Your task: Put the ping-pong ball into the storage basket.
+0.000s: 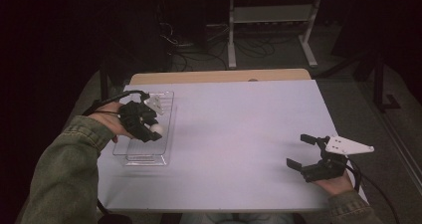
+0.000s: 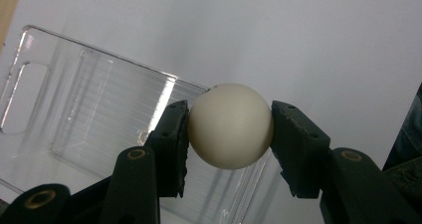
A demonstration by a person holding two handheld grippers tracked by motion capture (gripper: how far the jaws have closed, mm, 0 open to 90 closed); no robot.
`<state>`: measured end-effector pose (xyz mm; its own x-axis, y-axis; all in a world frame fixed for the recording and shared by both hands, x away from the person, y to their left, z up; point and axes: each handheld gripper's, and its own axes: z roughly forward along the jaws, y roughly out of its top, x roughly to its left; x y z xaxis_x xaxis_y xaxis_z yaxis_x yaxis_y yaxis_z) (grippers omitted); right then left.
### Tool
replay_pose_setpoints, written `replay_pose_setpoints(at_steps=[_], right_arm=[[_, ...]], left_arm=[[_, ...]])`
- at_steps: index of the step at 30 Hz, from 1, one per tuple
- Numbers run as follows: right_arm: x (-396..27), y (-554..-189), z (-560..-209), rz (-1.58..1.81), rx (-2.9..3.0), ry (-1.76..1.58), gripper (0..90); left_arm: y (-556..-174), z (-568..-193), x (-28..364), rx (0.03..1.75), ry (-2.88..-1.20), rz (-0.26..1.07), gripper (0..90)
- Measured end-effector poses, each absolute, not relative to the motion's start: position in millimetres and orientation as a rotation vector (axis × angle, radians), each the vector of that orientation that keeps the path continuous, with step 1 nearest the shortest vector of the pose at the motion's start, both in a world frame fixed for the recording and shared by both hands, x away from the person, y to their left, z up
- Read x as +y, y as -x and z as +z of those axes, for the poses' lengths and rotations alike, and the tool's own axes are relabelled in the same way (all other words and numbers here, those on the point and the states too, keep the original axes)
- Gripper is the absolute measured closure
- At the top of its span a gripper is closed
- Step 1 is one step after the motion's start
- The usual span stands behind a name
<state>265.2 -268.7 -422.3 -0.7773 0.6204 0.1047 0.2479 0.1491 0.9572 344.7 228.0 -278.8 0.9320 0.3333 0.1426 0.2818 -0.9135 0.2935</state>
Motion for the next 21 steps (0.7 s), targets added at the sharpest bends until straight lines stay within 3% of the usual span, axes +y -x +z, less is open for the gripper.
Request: replay_pose_setpoints(at_steps=[21], right_arm=[[-268.9, -265.5, -422.7, 1.654, 2.122, -0.843, 0.0]], left_arm=[[-348.5, -303.4, 230.8, 0.468, -2.824, 0.237, 50.9]])
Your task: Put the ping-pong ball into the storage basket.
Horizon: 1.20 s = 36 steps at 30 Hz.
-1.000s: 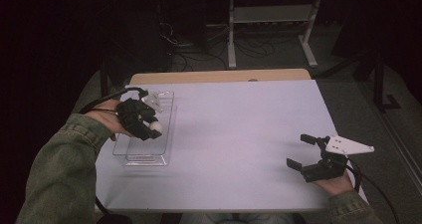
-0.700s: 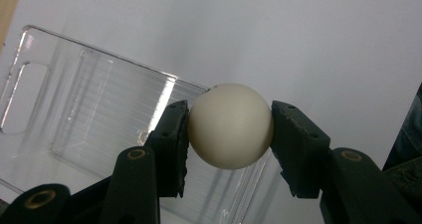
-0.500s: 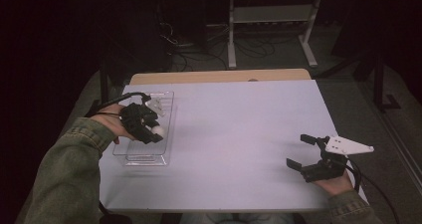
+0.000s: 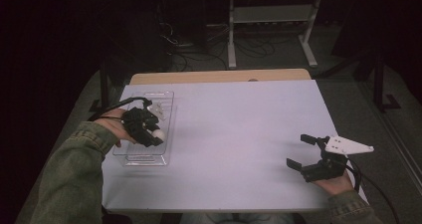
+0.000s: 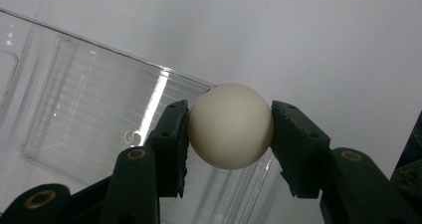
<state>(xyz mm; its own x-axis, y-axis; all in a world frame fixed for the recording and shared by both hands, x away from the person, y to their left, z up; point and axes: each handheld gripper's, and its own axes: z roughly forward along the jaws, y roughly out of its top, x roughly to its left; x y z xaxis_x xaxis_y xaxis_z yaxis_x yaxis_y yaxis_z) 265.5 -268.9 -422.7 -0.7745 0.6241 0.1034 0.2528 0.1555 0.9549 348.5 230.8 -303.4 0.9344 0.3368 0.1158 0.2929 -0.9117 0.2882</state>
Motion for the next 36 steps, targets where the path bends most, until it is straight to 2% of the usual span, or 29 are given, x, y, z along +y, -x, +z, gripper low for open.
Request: replay_pose_setpoints(at_steps=[36], right_arm=[[-267.9, -265.8, -424.4, 1.632, 2.146, -0.847, 0.0]], left_arm=[[-369.8, -344.9, 234.9, 0.523, -2.902, 0.182, 51.0]])
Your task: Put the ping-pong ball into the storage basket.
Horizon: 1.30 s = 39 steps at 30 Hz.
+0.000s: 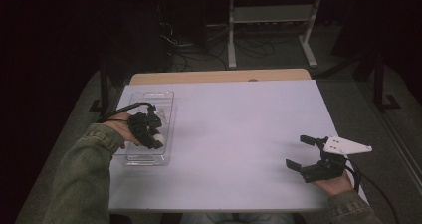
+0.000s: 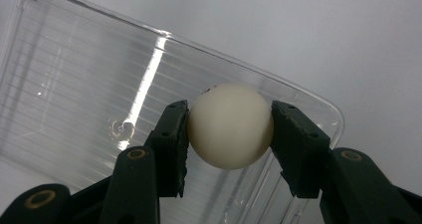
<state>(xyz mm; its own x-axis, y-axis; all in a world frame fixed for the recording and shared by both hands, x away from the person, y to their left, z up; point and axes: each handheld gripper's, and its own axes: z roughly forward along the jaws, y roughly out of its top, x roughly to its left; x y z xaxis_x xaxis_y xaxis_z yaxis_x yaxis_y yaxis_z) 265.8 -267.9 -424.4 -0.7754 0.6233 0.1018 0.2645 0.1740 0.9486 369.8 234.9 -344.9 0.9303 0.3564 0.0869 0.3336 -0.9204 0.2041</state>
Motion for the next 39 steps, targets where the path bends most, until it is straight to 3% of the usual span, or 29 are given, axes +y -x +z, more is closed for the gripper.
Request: replay_pose_setpoints(at_steps=[39], right_arm=[[-267.9, -265.3, -425.2, 1.627, 2.16, -0.851, 0.0]], left_arm=[[-379.6, -379.8, 233.4, 0.578, -2.963, 0.1, 50.5]])
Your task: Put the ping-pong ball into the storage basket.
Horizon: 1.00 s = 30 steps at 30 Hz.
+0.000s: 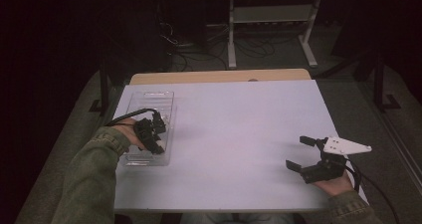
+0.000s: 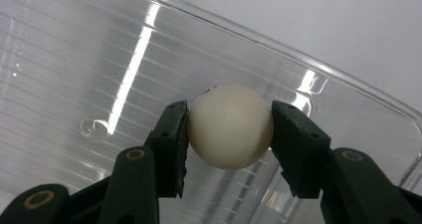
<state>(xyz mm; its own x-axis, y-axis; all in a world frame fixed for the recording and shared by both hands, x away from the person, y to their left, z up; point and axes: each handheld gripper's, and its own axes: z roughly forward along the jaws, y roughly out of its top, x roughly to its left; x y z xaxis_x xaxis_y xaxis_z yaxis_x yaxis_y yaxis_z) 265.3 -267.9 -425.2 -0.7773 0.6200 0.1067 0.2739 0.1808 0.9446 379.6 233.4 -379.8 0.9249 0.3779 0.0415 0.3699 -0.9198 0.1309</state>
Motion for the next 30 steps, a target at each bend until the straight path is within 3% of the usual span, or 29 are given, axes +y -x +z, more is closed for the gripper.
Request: replay_pose_setpoints(at_steps=[13, 19, 30], right_arm=[[-267.8, -263.8, -423.8, 1.633, 2.159, -0.848, 0.0], [-267.2, -263.8, -423.7, 1.635, 2.162, -0.848, 0.0], [-266.8, -264.3, -424.3, 1.632, 2.174, -0.847, 0.0]], left_arm=[[-377.7, -372.4, 234.5, 0.611, -2.928, 0.152, 43.3], [-378.3, -369.4, 237.0, 0.698, -2.927, 0.211, 21.5], [-375.1, -363.2, 238.5, 0.722, -2.91, 0.255, 13.0]])
